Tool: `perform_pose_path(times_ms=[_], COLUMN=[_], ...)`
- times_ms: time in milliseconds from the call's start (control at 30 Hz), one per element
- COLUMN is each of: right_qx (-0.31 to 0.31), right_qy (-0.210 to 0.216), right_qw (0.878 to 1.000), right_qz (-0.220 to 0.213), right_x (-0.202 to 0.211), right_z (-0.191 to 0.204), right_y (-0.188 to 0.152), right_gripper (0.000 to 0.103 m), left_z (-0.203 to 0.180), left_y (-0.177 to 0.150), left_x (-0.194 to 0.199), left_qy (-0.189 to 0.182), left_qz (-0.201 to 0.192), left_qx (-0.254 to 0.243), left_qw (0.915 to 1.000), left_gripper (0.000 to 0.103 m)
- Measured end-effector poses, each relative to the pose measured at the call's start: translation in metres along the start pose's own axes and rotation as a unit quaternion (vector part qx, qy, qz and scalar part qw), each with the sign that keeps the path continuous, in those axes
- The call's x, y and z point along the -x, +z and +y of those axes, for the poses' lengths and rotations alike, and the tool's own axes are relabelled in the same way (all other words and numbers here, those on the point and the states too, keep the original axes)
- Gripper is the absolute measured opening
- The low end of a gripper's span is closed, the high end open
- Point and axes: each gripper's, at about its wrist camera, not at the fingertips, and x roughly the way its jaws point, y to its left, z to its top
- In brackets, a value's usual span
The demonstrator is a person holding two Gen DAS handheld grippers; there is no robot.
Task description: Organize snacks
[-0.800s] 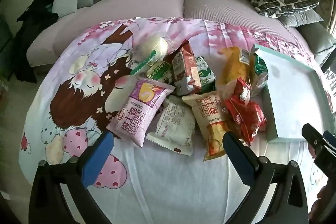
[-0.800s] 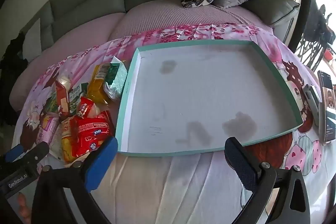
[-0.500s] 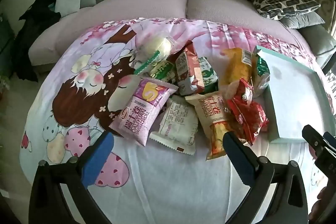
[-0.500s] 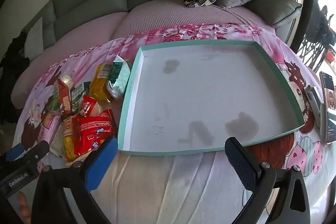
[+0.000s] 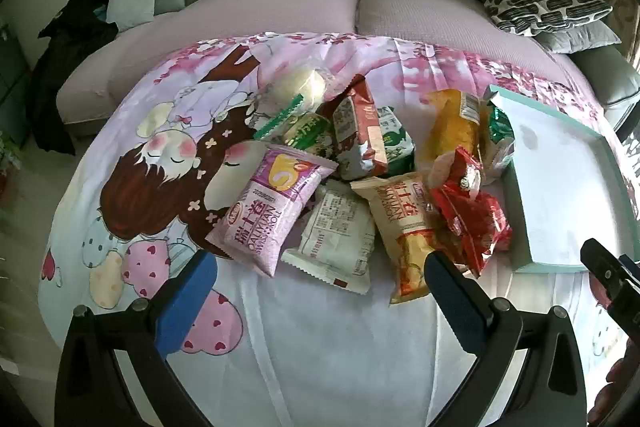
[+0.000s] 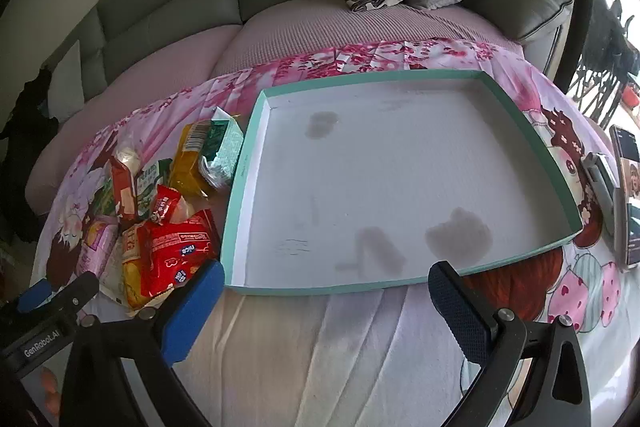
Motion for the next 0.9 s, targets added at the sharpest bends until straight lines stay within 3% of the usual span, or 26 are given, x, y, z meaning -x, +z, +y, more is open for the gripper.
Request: perform_pose_path(times_ms=[900], right_qx=[-0.005], right_qy=[0.002], right_qw=[1.0], right_qz=[0.001], right_x=[-0.0027], right_z=[-0.0003], right_y=[0.0005], right_gripper=[0.103], left_z=[-0.0017], left_y=[-0.0027], left_x=[-0.0021], left_qy=[0.0], left_qz=[0.003], left_qx=[-0.004], left_qw=[1.0], left_gripper=[0.103])
